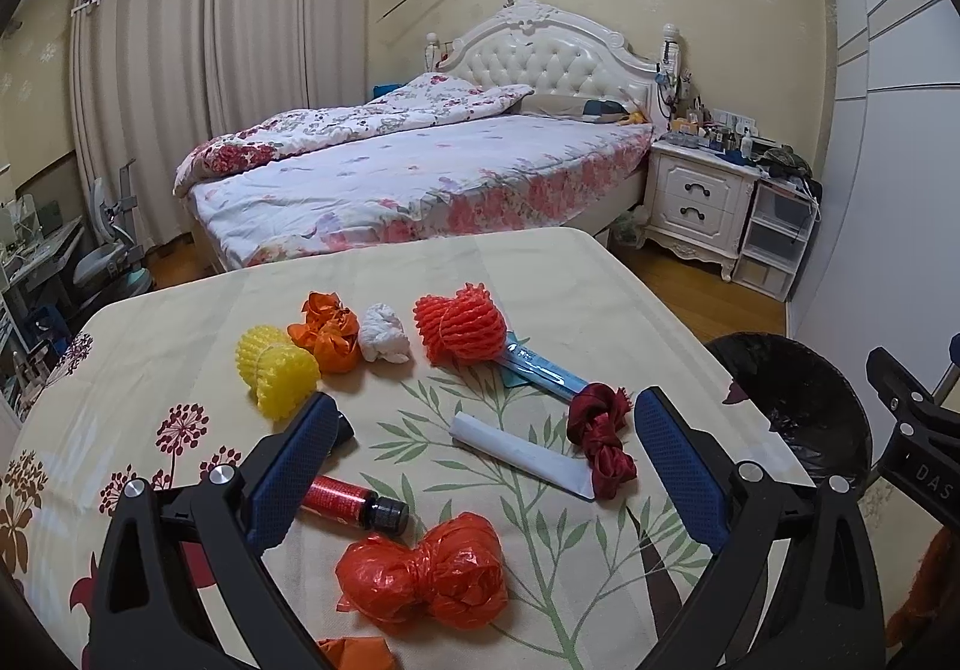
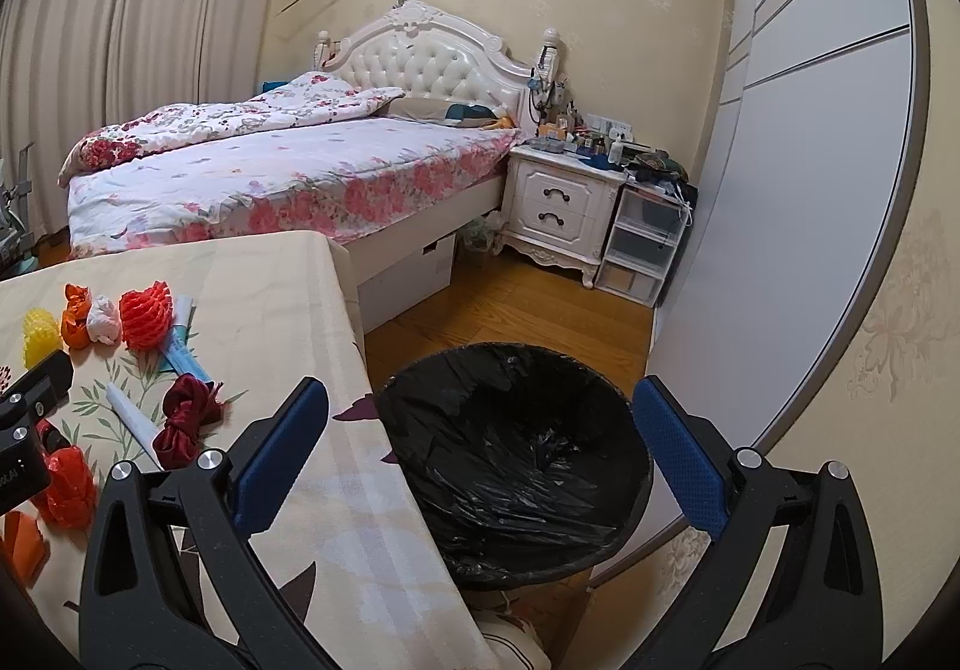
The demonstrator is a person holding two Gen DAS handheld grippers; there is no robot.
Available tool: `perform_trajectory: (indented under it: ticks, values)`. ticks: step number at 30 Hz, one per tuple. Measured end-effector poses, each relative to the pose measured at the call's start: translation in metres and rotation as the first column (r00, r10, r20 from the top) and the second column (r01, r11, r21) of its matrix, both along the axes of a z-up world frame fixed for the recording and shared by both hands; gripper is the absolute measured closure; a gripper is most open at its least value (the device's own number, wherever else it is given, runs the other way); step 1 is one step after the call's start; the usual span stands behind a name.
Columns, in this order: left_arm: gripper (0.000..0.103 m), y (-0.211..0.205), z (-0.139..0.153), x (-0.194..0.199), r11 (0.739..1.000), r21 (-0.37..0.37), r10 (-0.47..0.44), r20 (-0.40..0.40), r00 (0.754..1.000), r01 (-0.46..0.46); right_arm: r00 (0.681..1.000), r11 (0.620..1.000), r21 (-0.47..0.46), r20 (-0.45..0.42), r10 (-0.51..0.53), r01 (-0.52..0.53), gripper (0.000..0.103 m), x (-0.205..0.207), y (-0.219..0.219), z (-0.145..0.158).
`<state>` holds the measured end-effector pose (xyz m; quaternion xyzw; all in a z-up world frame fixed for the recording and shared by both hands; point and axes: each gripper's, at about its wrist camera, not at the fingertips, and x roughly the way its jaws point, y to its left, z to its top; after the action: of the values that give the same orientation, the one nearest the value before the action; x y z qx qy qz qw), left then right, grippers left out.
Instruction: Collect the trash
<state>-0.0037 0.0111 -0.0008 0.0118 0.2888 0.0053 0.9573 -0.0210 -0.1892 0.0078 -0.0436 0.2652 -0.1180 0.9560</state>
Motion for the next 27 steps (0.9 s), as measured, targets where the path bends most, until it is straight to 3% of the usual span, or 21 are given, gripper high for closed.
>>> perform_trajectory:
  ticks: [27]
  values:
    - [0.007, 0.0066, -0.0015, -0.0009, 1.0, -0.006, 0.007, -0.004, 1.0, -0.007, 1.0, 1.0, -0.003, 0.001, 0.001, -0.001, 0.004, 0.001, 0.0031, 0.0]
